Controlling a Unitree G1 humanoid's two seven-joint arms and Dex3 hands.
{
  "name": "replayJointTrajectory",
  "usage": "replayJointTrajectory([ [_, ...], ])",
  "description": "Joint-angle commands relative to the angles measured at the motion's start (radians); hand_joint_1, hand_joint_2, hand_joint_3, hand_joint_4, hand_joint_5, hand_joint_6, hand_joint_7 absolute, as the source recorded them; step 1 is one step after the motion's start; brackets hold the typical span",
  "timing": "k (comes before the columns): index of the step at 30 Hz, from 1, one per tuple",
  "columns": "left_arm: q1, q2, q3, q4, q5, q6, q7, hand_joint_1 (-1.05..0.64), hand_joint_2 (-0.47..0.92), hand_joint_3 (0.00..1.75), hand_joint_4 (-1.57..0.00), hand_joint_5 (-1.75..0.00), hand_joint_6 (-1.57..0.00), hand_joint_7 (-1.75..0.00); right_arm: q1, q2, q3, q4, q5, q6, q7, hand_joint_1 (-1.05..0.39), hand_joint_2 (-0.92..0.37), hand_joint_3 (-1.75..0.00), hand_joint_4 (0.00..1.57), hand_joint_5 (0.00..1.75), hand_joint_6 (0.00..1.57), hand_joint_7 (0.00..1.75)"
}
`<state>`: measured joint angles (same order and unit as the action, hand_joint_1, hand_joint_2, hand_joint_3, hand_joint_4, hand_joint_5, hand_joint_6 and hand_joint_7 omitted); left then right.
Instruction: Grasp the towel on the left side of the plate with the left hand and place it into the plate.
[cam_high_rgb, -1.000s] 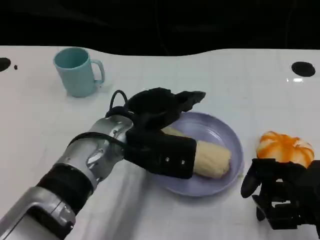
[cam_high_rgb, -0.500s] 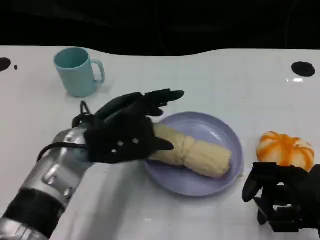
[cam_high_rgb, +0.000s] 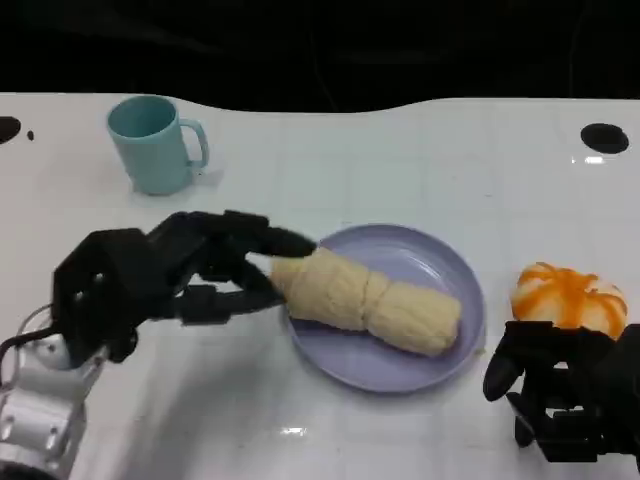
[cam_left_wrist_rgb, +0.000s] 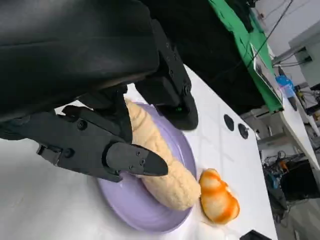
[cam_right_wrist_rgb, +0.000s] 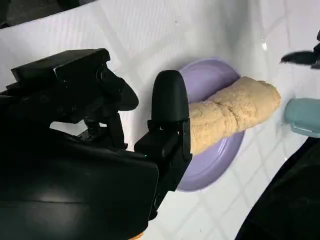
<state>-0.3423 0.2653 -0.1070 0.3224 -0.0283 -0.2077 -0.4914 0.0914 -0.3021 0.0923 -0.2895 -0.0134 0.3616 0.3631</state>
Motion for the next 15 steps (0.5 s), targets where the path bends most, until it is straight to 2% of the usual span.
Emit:
replayJointTrajectory([
  [1, 0.106, 0.016, 0.039, -0.119, -0.041, 0.083, 0.006, -0.07, 0.66, 0.81, -0.73, -1.23, -0.98, -0.41, -0.013, -0.013, -0.008, 0.001, 0.003, 0.003, 0.002, 0.1, -0.72, -0.92, 0.64, 1.67, 0.64, 1.47],
  [4, 0.184, 0.011, 0.059, -0.221, -0.055, 0.159, 0.028, -0.06, 0.64, 0.93, -0.73, -1.33, -0.93, -0.59, -0.015, -0.011, -0.006, 0.009, 0.004, -0.012, 0.004, 0.1, -0.72, -0.93, 0.65, 1.66, 0.64, 1.47],
  [8, 0.27, 0.005, 0.087, -0.356, -0.089, 0.299, 0.057, -0.04, 0.61, 1.08, -0.65, -1.47, -0.81, -0.88, -0.014, -0.007, -0.004, 0.004, 0.004, -0.003, 0.001, 0.09, -0.71, -0.93, 0.66, 1.66, 0.65, 1.47],
  [15, 0.36, -0.003, 0.132, -0.465, -0.141, 0.451, 0.091, -0.01, 0.6, 1.14, -0.66, -1.65, -0.74, -1.17, -0.012, -0.01, -0.007, 0.001, 0.005, -0.007, 0.003, 0.09, -0.7, -0.95, 0.66, 1.67, 0.65, 1.47],
])
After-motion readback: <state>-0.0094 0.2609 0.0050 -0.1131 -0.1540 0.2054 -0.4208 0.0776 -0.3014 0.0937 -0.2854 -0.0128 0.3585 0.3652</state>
